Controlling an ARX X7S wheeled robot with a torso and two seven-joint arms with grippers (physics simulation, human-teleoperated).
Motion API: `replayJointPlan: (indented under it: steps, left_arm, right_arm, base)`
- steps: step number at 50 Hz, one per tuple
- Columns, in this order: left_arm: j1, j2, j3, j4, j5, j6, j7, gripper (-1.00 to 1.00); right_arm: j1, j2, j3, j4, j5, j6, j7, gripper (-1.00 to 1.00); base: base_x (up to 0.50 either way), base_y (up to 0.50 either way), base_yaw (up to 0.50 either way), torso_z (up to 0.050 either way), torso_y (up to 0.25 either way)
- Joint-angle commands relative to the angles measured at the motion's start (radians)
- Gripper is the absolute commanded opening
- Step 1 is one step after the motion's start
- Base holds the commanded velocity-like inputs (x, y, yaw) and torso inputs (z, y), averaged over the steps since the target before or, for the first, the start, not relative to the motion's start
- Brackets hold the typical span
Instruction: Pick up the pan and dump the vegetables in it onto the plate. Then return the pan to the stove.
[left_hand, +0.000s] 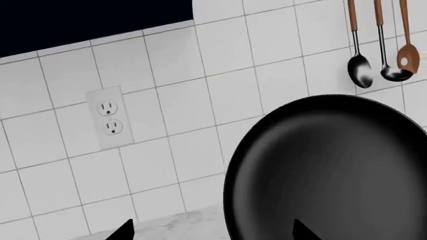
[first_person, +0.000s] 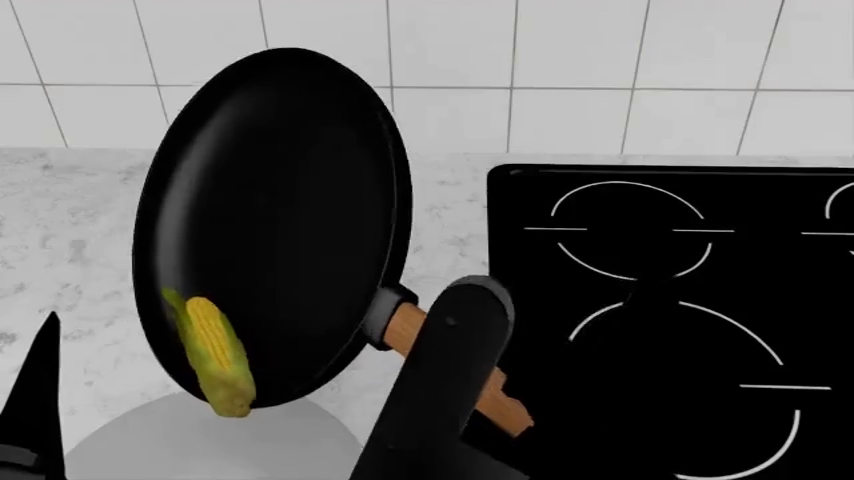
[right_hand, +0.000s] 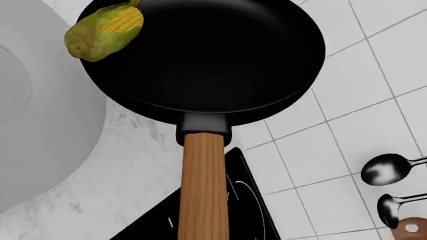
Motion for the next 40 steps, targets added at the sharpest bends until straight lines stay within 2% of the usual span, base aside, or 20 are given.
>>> replayJointPlan:
  steps: [1, 7, 13, 19, 24, 26, 28, 30, 40]
  left_arm:
    - [-0.026, 0.025, -0.045, -0.043, -0.054, -0.001, 0.027, 1.00]
    - [-0.044, 0.023, -0.029, -0.034, -0.064, -0.015, 0.017, 1.00]
    - [-0.057, 0.021, -0.030, -0.028, -0.088, -0.012, 0.012, 1.00]
    - [-0.041, 0.022, -0.042, -0.031, -0.114, 0.021, 0.031, 1.00]
    - [-0.013, 0.018, -0.052, -0.030, -0.110, 0.046, 0.040, 1.00]
    - [-0.005, 0.016, -0.058, -0.029, -0.115, 0.057, 0.045, 1.00]
    - [0.003, 0.015, -0.064, -0.029, -0.114, 0.069, 0.049, 1.00]
    - [0.017, 0.015, -0.069, -0.032, -0.107, 0.083, 0.058, 1.00]
    - [0.065, 0.003, -0.098, -0.030, -0.105, 0.127, 0.068, 1.00]
  right_arm:
    - [0.259, 0.013, -0.163, 0.031, 0.136, -0.018, 0.355, -1.00]
    - [0.381, 0.031, -0.294, 0.028, 0.324, -0.071, 0.545, -1.00]
    - [0.477, 0.020, -0.378, 0.015, 0.450, -0.125, 0.644, -1.00]
    - [0.668, -0.030, -0.472, 0.040, 0.576, -0.127, 0.717, -1.00]
    - [0.756, -0.070, -0.509, 0.053, 0.626, -0.140, 0.722, -1.00]
    - [0.777, -0.088, -0.451, 0.071, 0.633, -0.139, 0.671, -1.00]
    - [0.828, -0.112, -0.521, 0.096, 0.640, -0.103, 0.696, -1.00]
    - [0.850, -0.122, -0.523, 0.100, 0.656, -0.112, 0.693, -1.00]
    - [0.898, -0.139, -0.552, 0.105, 0.692, -0.126, 0.696, -1.00]
  base:
    - [0.00, 0.00, 0.00, 0.000, 0.000]
    - [0.00, 0.00, 0.00, 0.000, 0.004]
    - [0.00, 0.00, 0.00, 0.000, 0.002]
    - [0.00, 0.00, 0.00, 0.000, 0.003]
    - [0.00, 0.00, 0.00, 0.000, 0.002]
    - [0.00, 0.00, 0.00, 0.000, 0.005]
    - [0.00, 0.00, 0.00, 0.000, 0.000]
    - [0.00, 0.00, 0.00, 0.000, 0.000]
    - [0.00, 0.00, 0.00, 0.000, 0.003]
